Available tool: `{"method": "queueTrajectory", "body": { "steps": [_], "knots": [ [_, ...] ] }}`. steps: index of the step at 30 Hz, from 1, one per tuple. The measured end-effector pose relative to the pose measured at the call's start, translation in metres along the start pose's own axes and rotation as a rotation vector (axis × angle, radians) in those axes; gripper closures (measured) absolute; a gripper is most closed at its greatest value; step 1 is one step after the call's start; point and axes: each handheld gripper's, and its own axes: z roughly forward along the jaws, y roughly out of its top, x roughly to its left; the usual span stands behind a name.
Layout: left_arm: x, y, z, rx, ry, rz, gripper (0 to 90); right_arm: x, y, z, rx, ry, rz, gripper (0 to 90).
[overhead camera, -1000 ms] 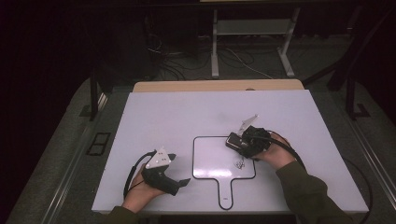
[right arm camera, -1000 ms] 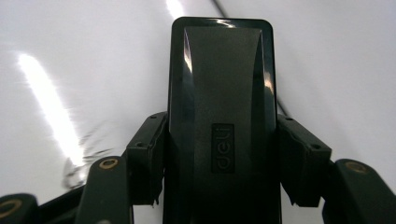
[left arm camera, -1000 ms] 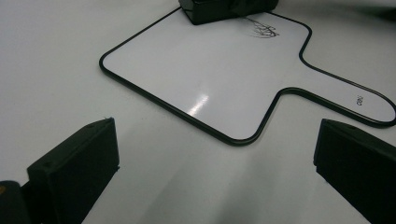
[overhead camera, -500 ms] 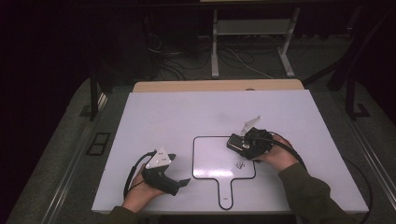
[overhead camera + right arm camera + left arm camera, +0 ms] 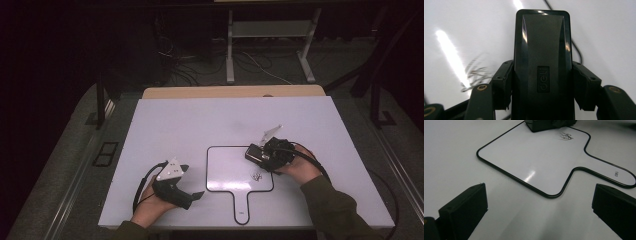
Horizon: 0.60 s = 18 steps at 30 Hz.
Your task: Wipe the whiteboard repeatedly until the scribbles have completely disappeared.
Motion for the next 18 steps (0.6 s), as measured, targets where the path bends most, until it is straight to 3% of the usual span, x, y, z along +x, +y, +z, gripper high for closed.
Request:
{"method": "queueTrajectory", "body": {
  "steps": [12,14,18],
  "knots": [
    [0.0,0.0,0.0,0.001,0.001,0.001,0.0,0.044,0.01,0.0,-0.021,0.112,-0.102,38.7],
    [0.0,0.0,0.0,0.0,0.0,0.0,0.0,0.045,0.011,0.0,-0.016,0.112,-0.135,38.7],
    [0.0,0.0,-0.001,0.005,-0.001,0.006,0.0,0.036,0.008,0.0,-0.013,0.086,-0.091,38.7]
  ]
}}
